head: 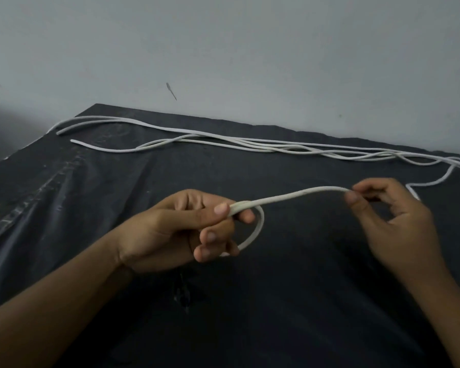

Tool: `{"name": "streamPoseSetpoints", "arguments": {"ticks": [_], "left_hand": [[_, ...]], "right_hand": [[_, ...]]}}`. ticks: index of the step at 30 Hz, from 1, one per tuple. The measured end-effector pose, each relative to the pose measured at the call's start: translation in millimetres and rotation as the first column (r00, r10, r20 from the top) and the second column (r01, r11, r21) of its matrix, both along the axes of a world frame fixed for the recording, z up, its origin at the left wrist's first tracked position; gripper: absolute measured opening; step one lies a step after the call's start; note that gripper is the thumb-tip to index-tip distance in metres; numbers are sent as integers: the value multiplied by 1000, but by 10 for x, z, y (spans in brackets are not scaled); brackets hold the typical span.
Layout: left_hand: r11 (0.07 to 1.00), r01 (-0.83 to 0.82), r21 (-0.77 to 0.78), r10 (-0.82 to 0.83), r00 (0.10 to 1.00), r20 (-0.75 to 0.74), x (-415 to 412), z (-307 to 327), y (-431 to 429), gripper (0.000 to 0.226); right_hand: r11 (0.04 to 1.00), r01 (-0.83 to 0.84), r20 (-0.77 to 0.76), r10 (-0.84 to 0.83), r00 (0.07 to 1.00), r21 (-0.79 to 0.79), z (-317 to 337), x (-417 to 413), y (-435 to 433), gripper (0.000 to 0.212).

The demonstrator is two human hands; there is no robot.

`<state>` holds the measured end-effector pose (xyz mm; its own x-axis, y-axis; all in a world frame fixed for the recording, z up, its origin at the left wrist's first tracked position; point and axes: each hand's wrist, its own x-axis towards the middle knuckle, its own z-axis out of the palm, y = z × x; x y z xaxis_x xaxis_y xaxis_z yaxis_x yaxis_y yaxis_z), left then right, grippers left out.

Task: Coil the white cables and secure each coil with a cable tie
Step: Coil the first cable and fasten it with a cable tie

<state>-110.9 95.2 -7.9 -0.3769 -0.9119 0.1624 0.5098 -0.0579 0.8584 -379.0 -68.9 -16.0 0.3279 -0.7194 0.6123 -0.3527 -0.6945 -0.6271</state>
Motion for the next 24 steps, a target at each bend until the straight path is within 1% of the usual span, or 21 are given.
{"name": "streamPoseSetpoints", "arguments": {"ticks": [2, 3, 4, 5, 7, 8, 10, 12, 15, 17, 19, 22, 23, 24], "left_hand": [[1000, 25, 16, -23, 993, -113, 26, -30, -17, 28], [1000, 0, 27, 3, 992, -130, 33, -45, -23, 28], [998, -45, 42, 50, 991, -120, 34, -58, -30, 27], [994, -96, 60, 103, 988, -111, 34, -68, -36, 26], [979, -175, 102, 189, 970, -153, 40, -65, -54, 24], [969, -214, 120, 233, 956, -176, 40, -48, -62, 23], [930, -334, 154, 356, 921, -158, 38, -19, -81, 25], [874, -451, 180, 475, 872, -117, 22, -9, -108, 32], [815, -549, 187, 565, 824, -46, -7, -34, -135, 30], [822, -546, 160, 550, 835, 24, -40, -63, -127, 27], [854, -506, 125, 498, 863, 91, -97, -95, -106, 26], [899, -435, 46, 418, 885, 204, -209, -124, -68, 27], [905, -426, -16, 412, 864, 289, -240, -135, -54, 29], [905, -416, -88, 416, 822, 390, -270, -142, -42, 32]], "right_hand": [[996, 13, -71, -7, 997, 94, -11, -85, -80, 16], [994, 0, -132, 14, 991, 108, -17, -99, -83, 9], [995, -30, -207, 50, 977, 99, -27, -100, -72, 3], [996, -64, -298, 79, 951, 60, -37, -88, -45, 7], [988, -155, -446, 131, 885, -17, -66, -34, 45, 11], [981, -195, -493, 157, 856, -26, -71, 4, 108, 8], [963, -267, -558, 201, 805, -38, -61, 81, 248, 1], [920, -384, -591, 266, 762, -81, -36, 174, 399, 4], [836, -541, -552, 409, 727, -93, -23, 294, 623, 9], [806, -577, -497, 450, 742, -133, -52, 363, 747, 15], [803, -557, -427, 436, 792, -213, -73, 436, 836, 17], [811, -479, -285, 398, 872, -336, -73, 513, 890, 17], [814, -449, -243, 382, 892, -369, -68, 522, 893, 16], [821, -417, -207, 363, 908, -390, -62, 524, 888, 15]]}}
